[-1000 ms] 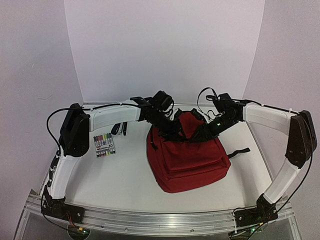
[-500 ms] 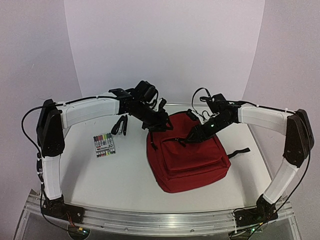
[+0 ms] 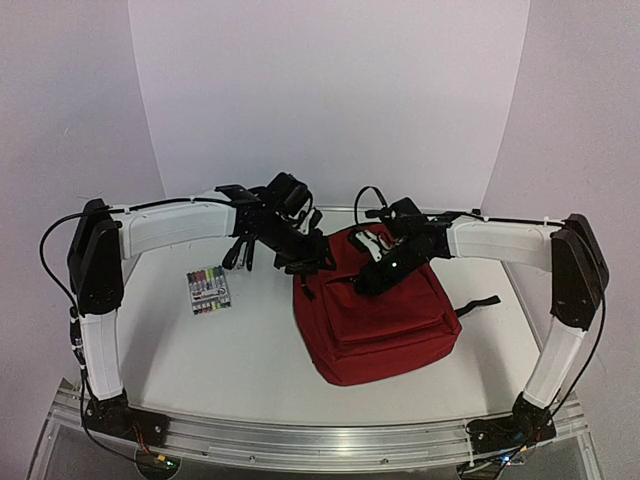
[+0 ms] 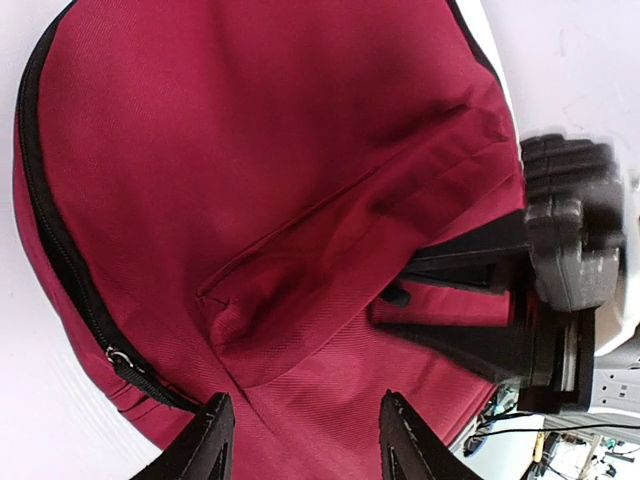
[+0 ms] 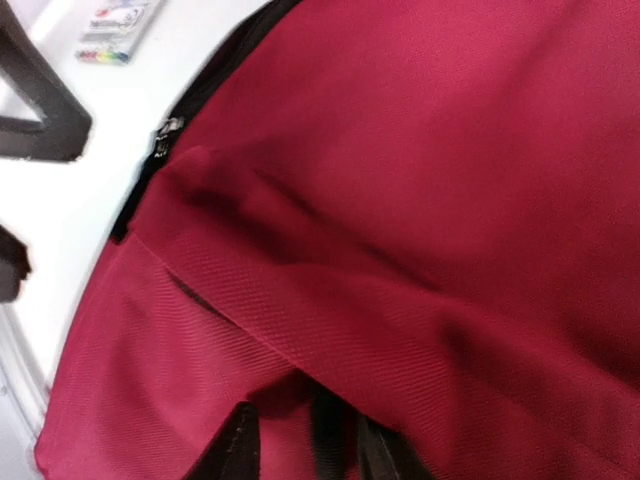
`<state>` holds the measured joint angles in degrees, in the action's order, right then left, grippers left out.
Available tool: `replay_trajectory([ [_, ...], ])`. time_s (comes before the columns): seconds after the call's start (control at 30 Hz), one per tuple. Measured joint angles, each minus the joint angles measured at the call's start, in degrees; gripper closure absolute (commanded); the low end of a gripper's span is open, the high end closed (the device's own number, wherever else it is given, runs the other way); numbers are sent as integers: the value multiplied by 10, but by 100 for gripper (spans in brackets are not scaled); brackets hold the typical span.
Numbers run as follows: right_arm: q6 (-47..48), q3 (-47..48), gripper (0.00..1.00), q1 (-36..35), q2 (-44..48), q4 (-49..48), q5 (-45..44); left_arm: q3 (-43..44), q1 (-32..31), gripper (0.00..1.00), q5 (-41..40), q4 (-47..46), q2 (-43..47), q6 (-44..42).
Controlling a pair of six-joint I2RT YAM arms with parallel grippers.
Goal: Pack the student bag
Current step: Unzip the student bag at the center of the board.
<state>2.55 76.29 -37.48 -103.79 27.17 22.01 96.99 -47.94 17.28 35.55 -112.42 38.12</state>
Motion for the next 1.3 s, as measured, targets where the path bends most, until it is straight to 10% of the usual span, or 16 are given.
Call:
replay_trajectory([
  [0.1, 1, 0, 99, -6, -1, -7, -50, 0, 0, 49, -7, 7, 0, -6],
  [0.37, 3, -3, 100, -7, 3, -11, -102, 69, -1, 46, -10, 35, -63, -40],
  [0.73, 36, -26, 100, 48, 72, 26, -114, 70, 0, 80, -4, 20, -113, -67],
  [1.3, 121, -6, 100, 183, 38, 73, -100, 6, -47, 100, 42, -16, -79, -85],
])
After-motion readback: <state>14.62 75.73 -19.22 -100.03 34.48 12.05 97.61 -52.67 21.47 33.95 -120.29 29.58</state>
